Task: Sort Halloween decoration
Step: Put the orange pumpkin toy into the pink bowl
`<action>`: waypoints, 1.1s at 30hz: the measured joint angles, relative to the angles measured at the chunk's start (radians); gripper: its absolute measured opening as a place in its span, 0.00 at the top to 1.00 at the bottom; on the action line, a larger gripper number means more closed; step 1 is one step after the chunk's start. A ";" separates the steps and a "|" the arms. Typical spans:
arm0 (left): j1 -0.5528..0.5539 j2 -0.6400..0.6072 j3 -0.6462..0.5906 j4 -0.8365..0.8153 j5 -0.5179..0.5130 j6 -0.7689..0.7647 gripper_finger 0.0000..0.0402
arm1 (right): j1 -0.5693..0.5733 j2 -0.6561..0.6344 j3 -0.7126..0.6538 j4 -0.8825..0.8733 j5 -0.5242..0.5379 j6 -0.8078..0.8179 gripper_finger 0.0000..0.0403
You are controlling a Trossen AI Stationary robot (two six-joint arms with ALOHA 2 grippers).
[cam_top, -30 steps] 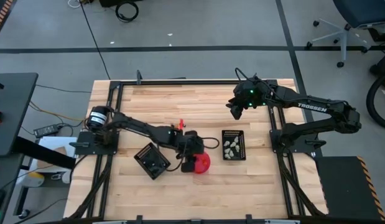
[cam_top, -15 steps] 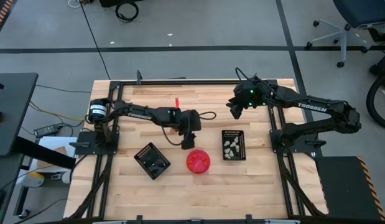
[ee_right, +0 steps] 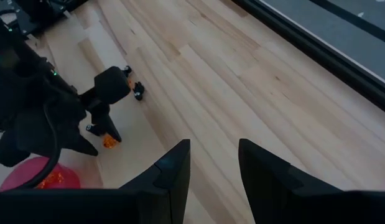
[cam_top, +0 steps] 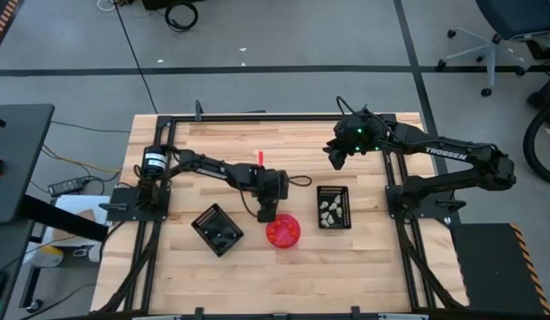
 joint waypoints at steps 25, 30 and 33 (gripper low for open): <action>0.002 -0.013 -0.005 -0.018 -0.033 -0.024 0.88 | 0.000 0.000 0.000 -0.001 0.000 0.000 0.65; 0.021 -0.044 -0.008 -0.017 -0.033 -0.027 0.88 | 0.000 0.000 0.000 -0.001 0.000 0.000 0.65; 0.034 -0.064 -0.007 -0.027 -0.019 -0.036 0.88 | 0.000 0.000 0.000 -0.001 0.000 0.000 0.65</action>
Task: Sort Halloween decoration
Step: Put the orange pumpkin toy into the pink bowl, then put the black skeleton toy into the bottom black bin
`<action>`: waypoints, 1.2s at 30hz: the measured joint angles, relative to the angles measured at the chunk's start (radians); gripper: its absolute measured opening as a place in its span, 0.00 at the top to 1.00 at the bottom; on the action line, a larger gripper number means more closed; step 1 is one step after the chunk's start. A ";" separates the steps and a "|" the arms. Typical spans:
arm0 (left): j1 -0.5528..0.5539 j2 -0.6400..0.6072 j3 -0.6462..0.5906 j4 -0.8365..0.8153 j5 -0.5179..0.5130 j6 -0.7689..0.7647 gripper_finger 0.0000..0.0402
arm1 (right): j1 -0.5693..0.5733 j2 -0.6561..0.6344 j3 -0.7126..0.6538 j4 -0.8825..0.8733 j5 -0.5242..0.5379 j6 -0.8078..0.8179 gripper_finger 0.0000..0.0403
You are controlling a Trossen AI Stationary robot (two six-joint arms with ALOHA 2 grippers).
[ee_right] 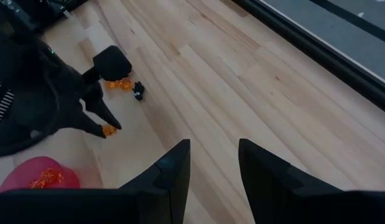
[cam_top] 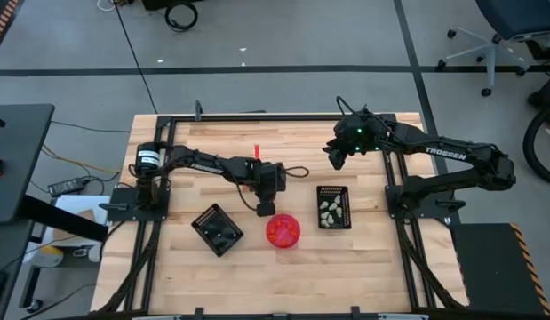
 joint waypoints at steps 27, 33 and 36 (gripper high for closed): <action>-0.188 -0.010 0.004 0.233 0.269 -0.117 0.80 | 0.000 0.000 0.000 0.025 0.003 -0.003 0.65; -0.185 -0.006 0.004 0.227 0.266 -0.178 0.60 | 0.000 0.000 0.000 0.024 0.002 -0.003 0.65; -0.173 -0.023 0.004 0.168 0.265 -0.213 0.56 | 0.000 0.000 0.000 0.025 0.001 -0.003 0.65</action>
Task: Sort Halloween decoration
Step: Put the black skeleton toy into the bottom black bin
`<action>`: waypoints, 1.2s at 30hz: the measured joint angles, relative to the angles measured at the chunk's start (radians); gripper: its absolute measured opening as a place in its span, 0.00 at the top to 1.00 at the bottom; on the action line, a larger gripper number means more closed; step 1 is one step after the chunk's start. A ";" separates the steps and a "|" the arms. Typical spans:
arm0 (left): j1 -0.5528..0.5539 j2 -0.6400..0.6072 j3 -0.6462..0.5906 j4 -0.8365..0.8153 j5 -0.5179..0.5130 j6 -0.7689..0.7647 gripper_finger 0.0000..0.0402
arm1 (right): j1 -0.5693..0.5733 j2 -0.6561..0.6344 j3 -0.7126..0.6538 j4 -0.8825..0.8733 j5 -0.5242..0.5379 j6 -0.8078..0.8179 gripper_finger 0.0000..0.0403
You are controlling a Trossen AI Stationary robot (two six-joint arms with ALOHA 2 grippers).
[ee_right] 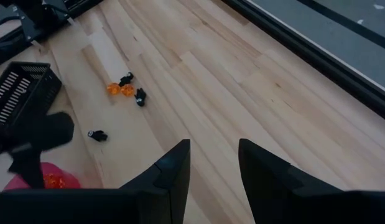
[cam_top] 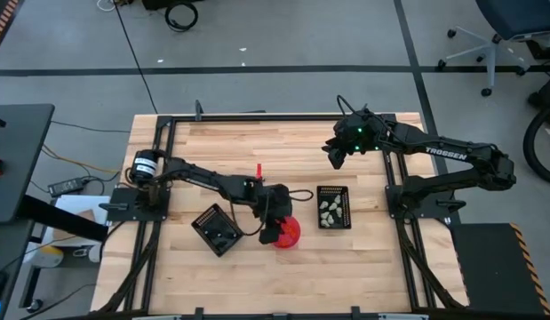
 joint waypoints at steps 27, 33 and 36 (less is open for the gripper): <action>0.181 -0.026 0.000 -0.312 -0.130 0.142 0.66 | 0.000 0.000 0.000 0.013 0.025 0.018 0.65; 0.141 0.004 0.000 -0.323 -0.211 0.111 0.65 | 0.000 0.000 0.000 0.015 0.025 0.018 0.65; 0.120 0.026 0.000 -0.308 -0.233 0.103 0.63 | -0.001 0.000 0.000 0.015 0.028 0.016 0.65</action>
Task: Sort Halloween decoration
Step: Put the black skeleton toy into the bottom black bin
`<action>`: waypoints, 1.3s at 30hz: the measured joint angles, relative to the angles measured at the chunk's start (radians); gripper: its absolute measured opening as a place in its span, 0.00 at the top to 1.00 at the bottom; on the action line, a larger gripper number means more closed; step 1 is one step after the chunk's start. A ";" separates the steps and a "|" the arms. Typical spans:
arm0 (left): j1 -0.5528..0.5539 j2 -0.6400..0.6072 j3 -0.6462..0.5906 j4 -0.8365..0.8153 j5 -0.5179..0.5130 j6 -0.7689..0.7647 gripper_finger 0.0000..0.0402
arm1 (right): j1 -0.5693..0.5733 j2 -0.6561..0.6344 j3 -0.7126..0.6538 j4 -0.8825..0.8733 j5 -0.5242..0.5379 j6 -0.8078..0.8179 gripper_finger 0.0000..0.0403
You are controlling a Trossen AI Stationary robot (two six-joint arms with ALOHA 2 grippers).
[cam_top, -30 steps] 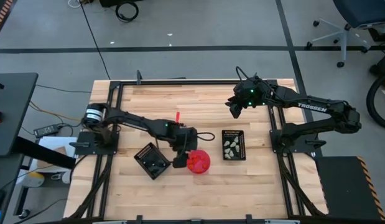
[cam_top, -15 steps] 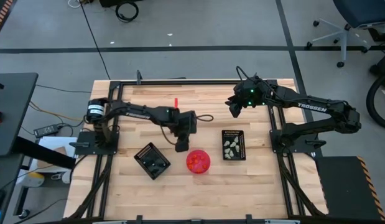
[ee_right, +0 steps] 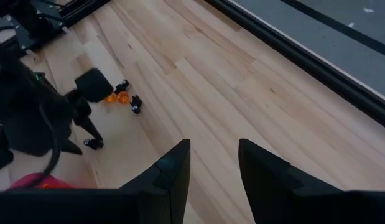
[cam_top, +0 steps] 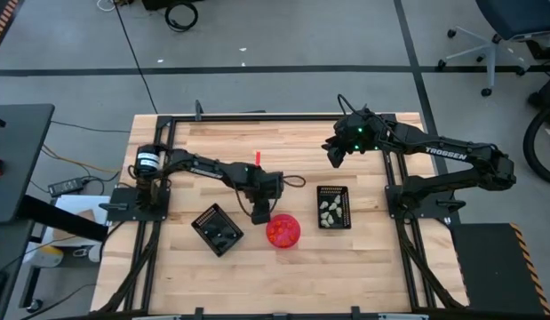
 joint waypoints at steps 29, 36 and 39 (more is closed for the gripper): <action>-0.027 -0.032 -0.006 -0.090 -0.050 -0.133 0.97 | -0.002 0.000 0.000 0.000 0.007 -0.058 0.65; -0.039 -0.153 -0.003 -0.222 -0.014 -0.106 0.97 | -0.002 0.000 0.000 0.013 0.007 -0.076 0.65; -0.056 -0.214 -0.001 -0.266 0.024 -0.106 0.97 | -0.002 0.000 0.000 0.032 0.007 -0.083 0.65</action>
